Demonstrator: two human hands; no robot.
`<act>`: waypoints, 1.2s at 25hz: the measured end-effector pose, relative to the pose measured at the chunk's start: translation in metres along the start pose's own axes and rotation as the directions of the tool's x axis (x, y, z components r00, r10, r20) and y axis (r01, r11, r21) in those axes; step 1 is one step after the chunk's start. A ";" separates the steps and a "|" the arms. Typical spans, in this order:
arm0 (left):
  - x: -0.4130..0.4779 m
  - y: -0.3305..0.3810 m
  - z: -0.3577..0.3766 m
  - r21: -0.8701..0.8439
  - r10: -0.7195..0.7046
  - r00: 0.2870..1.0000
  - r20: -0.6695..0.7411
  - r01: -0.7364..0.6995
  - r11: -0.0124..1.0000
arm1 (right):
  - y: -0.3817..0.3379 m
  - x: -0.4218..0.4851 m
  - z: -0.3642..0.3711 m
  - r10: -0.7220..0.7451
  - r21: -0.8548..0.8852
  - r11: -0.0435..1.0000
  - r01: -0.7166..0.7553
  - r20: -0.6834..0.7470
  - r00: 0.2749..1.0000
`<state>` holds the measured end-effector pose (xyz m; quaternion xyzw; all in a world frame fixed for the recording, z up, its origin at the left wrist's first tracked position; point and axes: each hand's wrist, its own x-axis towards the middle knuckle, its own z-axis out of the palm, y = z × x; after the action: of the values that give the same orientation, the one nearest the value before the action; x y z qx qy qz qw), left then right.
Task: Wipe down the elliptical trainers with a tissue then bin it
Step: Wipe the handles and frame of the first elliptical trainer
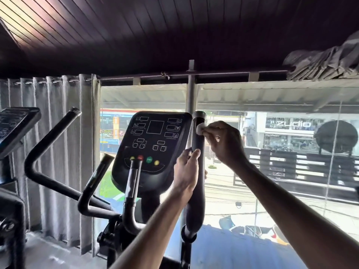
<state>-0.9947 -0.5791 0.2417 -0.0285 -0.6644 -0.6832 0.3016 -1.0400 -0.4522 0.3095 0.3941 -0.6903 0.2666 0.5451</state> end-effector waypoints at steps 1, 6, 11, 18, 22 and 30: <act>-0.002 0.001 0.001 0.002 0.008 1.000 -0.007 -0.008 1.000 | 0.002 -0.001 -0.001 0.030 0.017 0.999 -0.030 -0.025 0.999; -0.003 -0.001 0.002 -0.023 0.010 0.999 -0.034 -0.011 1.000 | 0.006 0.002 0.006 0.042 0.044 0.998 -0.040 -0.029 0.999; -0.004 -0.001 0.002 -0.058 0.007 0.999 -0.048 -0.010 0.998 | 0.004 0.045 0.012 -0.030 -0.065 0.997 0.035 0.073 0.997; -0.009 0.003 0.003 -0.031 0.031 0.998 -0.049 -0.032 0.999 | -0.011 0.038 0.011 -0.157 -0.062 0.983 0.174 0.216 0.964; -0.010 0.005 0.001 -0.011 0.032 0.998 -0.047 -0.032 0.999 | -0.002 0.014 0.015 0.046 -0.013 0.999 -0.047 -0.061 0.997; -0.011 0.006 0.000 0.055 0.049 0.996 -0.068 -0.045 0.997 | 0.011 0.009 0.023 0.293 0.130 0.953 -0.274 -0.162 0.942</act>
<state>-0.9836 -0.5743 0.2420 -0.0124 -0.6707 -0.6585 0.3412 -1.0625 -0.4673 0.3124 0.2931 -0.6728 0.4129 0.5395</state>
